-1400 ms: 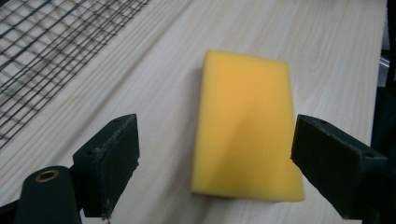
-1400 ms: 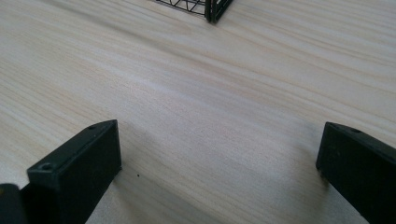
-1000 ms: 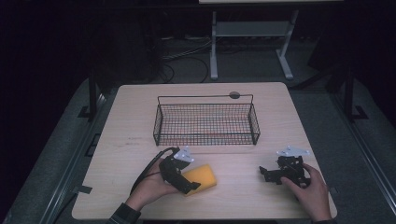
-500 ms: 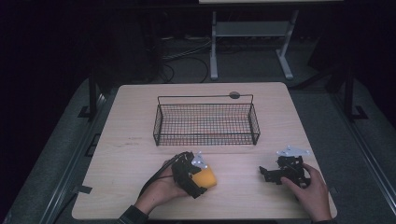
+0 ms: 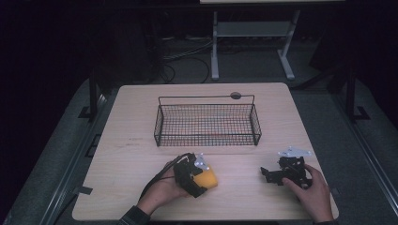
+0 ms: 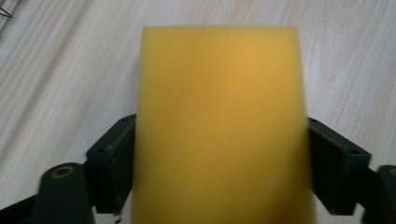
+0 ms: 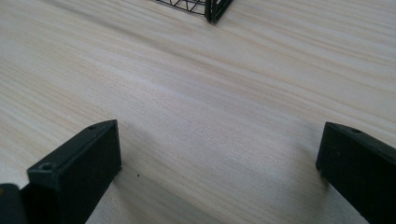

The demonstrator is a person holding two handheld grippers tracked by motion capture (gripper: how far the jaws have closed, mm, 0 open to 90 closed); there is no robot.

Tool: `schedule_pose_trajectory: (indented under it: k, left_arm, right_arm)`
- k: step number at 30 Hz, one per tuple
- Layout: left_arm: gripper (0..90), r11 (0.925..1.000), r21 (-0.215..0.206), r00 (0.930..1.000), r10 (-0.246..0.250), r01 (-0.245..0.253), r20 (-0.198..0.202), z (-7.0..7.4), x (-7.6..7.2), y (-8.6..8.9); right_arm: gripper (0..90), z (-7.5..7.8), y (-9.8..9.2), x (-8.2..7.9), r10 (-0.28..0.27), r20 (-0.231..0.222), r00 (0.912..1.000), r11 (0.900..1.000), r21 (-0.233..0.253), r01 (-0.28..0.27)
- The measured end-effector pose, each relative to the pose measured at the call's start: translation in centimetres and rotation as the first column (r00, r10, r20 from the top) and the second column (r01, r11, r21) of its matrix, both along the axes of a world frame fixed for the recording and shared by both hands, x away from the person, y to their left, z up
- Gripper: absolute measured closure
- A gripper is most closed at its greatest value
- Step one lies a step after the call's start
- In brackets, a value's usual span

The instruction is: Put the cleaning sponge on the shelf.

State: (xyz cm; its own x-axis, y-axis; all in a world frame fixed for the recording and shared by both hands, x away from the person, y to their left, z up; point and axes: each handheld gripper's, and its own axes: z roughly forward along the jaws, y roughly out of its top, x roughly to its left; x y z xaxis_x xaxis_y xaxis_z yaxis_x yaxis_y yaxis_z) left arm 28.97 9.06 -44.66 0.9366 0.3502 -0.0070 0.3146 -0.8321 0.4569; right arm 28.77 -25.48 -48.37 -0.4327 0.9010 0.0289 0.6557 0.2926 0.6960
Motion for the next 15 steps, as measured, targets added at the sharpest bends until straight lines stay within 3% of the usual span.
schedule_pose_trajectory:
  k: [15]
  left_arm:
    - [22.3, 0.9997, -0.022, 0.9998, 0.01, -0.011, -0.016, 1.04, 0.45, 0.95]
  right_arm:
    - [0.0, 0.0, 0.0, 0.0, 0.0, 0.0, 1.0, 1.0, 0.0, 0.0]
